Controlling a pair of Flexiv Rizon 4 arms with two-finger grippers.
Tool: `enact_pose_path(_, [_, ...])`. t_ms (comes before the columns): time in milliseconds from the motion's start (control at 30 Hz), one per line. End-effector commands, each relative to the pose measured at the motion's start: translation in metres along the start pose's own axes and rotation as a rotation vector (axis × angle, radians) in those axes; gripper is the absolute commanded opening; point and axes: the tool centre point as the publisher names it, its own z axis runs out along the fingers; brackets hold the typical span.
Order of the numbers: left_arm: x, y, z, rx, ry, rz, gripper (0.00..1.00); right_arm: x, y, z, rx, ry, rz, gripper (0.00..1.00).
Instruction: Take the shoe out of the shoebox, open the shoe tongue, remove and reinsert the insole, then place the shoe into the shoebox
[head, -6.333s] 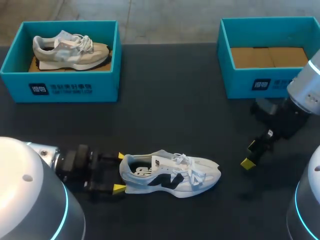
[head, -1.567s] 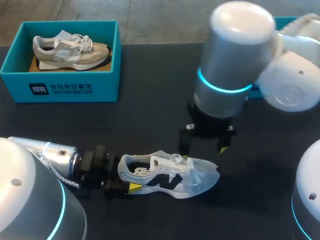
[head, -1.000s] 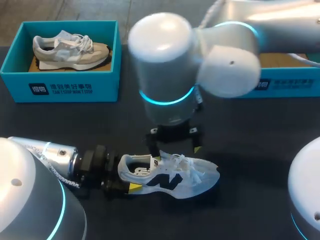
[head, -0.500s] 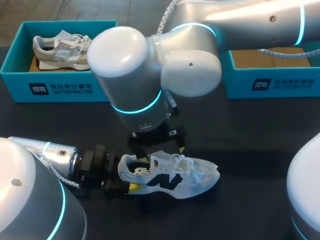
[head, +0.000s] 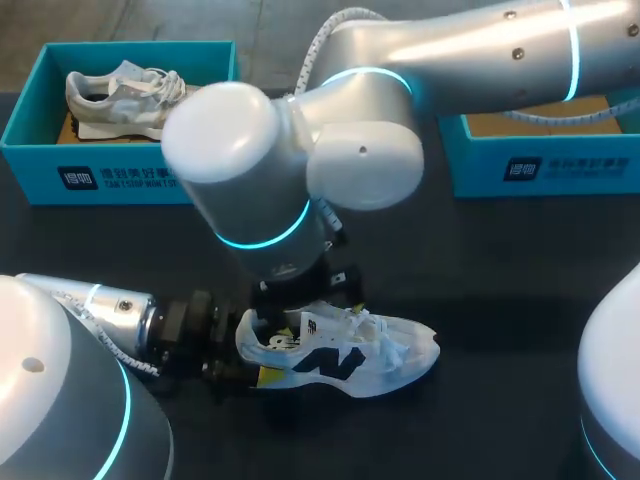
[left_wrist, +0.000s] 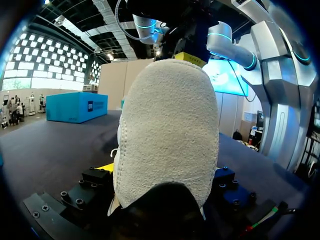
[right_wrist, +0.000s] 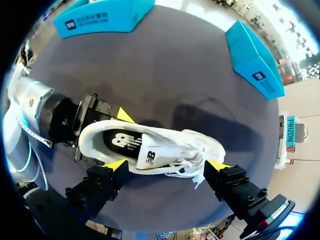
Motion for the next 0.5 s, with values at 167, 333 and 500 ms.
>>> enact_pose_path(167, [0.001, 0.001, -0.002, 0.000, -0.001, 0.000, 0.00, 0.015, -0.006, 0.012, -0.030, -0.183, 0.199, 1.00])
enact_pose_path(333, [0.001, 0.001, -0.002, 0.000, -0.001, 0.000, 0.00, 0.016, -0.004, 0.020, -0.031, -0.188, 0.210, 1.00])
enact_pose_path(500, [0.001, 0.001, -0.002, 0.000, -0.001, 0.000, 0.00, 0.015, -0.002, 0.025, -0.039, -0.196, 0.225, 1.00])
